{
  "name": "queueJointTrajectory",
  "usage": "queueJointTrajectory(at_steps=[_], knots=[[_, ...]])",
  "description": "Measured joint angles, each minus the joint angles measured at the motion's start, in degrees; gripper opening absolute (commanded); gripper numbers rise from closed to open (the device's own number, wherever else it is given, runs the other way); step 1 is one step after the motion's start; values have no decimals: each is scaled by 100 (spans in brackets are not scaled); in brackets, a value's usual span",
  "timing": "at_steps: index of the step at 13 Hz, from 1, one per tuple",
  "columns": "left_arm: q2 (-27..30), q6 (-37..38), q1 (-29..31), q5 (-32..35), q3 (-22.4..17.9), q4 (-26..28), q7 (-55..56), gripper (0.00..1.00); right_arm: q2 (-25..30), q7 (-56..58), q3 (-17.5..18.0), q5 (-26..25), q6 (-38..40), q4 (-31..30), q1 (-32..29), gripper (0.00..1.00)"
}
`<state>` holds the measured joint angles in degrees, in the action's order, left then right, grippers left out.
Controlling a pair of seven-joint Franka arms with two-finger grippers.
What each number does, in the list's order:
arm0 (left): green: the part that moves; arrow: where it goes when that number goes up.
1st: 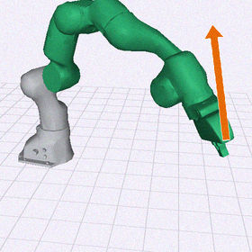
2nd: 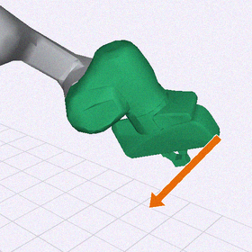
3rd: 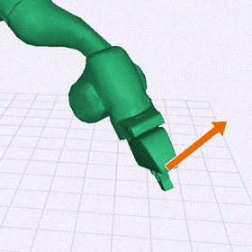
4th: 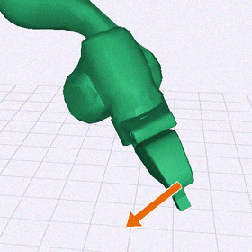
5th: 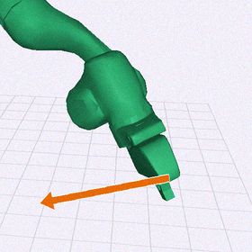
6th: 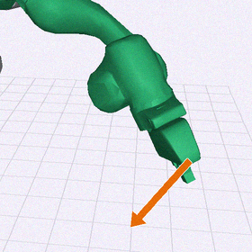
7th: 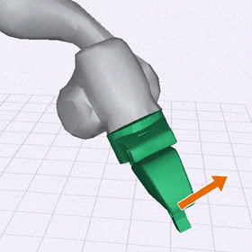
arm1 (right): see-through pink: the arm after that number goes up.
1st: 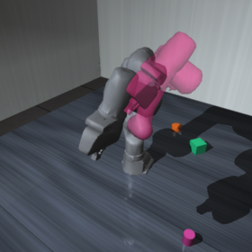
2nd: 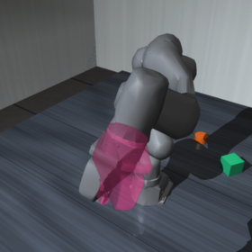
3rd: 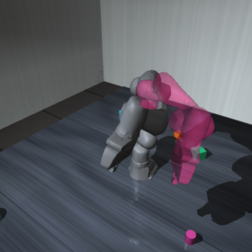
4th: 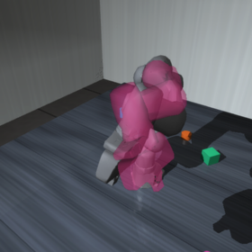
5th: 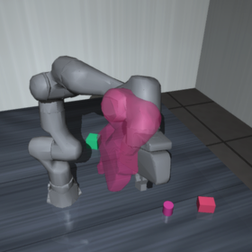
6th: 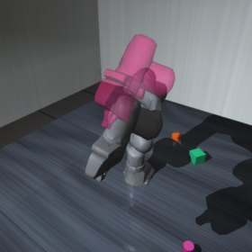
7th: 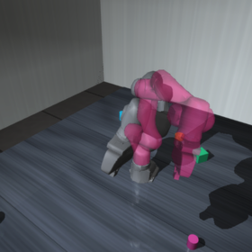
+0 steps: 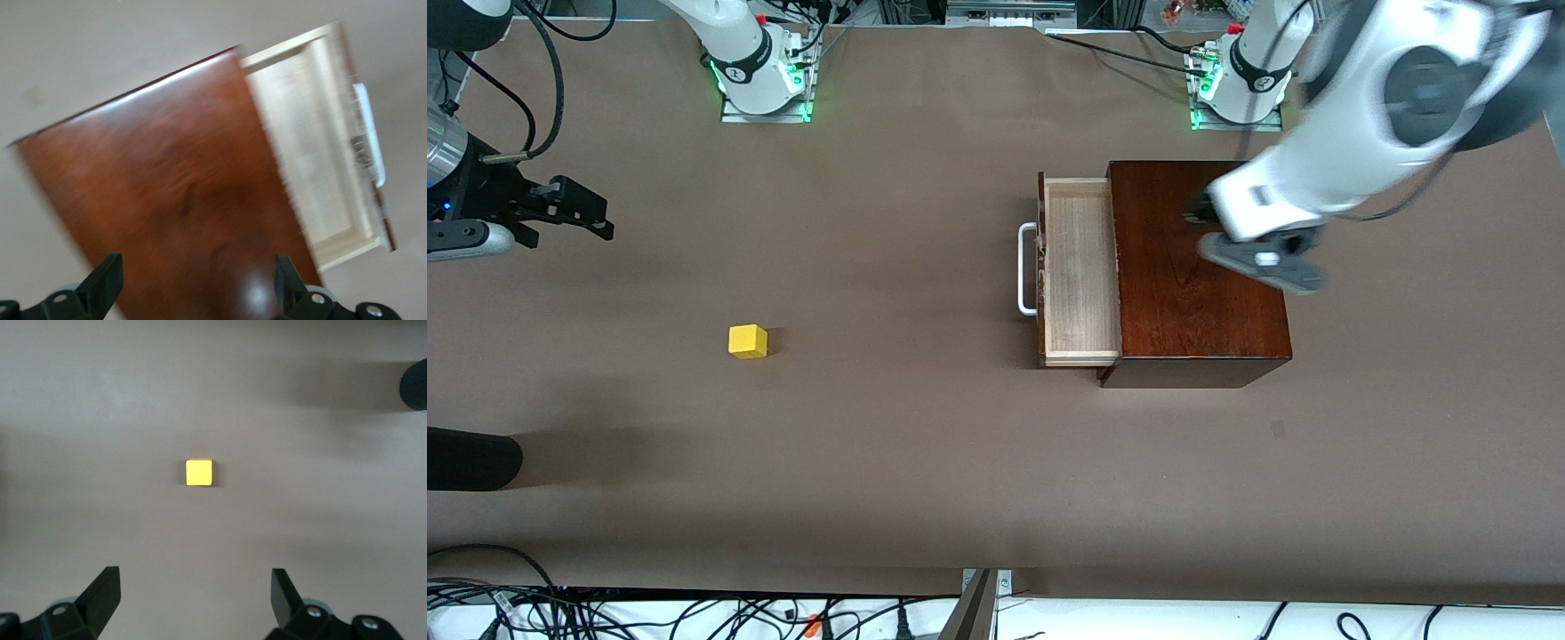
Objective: Open drawer, take yellow block, close drawer
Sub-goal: 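Move the left gripper toward the open drawer's front, then push the drawer front into the box with the left gripper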
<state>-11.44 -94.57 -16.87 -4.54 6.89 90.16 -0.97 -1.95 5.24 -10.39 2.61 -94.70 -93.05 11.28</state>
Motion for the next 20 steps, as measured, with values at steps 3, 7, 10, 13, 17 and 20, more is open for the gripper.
queueJointTrajectory(at_steps=[3,7,10,13,17,20], knots=[[-440,-567,-763,0,30,-159,-40,100,0,0,-1,0,1,0,0,100],[-1196,-1195,-1806,0,55,-502,-460,100,-1,0,-3,0,5,0,0,100],[-1759,-1460,-2218,0,74,-1020,-1578,100,-1,0,-3,0,7,1,0,100],[-2347,-2102,-2251,0,217,-1164,-2725,61,-1,0,-3,0,9,1,0,100],[-2753,-2280,-2519,458,254,-1225,-3222,1,-1,0,-3,0,11,1,0,100],[-2876,-2267,-2524,724,245,-1223,-3311,0,-1,0,-3,0,12,1,0,100]])
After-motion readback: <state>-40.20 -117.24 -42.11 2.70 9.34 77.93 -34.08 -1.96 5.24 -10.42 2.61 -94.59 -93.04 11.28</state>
